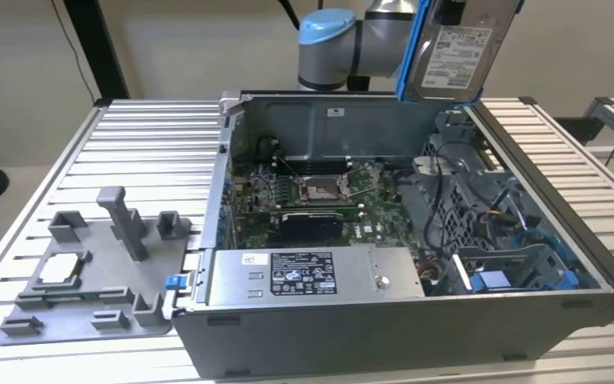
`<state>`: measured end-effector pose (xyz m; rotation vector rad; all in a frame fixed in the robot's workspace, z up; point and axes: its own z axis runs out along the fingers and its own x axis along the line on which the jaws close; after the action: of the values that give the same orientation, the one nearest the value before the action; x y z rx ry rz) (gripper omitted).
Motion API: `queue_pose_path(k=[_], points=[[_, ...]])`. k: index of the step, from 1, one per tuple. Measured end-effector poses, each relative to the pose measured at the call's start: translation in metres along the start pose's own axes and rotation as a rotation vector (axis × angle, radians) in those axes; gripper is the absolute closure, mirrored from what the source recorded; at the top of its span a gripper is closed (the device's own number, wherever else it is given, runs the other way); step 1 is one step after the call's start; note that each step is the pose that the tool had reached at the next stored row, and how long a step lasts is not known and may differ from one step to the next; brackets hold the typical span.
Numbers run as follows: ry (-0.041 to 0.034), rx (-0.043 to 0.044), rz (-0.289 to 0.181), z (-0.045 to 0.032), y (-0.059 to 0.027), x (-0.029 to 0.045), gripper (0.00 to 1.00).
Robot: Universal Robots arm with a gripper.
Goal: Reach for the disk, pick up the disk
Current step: 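Pick up the disk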
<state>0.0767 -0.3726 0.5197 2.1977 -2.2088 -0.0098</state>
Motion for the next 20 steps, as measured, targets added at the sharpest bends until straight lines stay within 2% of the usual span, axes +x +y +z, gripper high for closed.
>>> queue_pose_path(k=[14, 16, 20], points=[[-0.0069, -0.0001, 0.000, -0.0012, -0.0440, 0.0097, 1.00], [-0.0073, -0.0001, 0.000, -0.0012, -0.0469, 0.0112, 1.00], [-0.0075, 0.0000, 0.000, -0.0012, -0.0470, 0.0166, 1.00]])
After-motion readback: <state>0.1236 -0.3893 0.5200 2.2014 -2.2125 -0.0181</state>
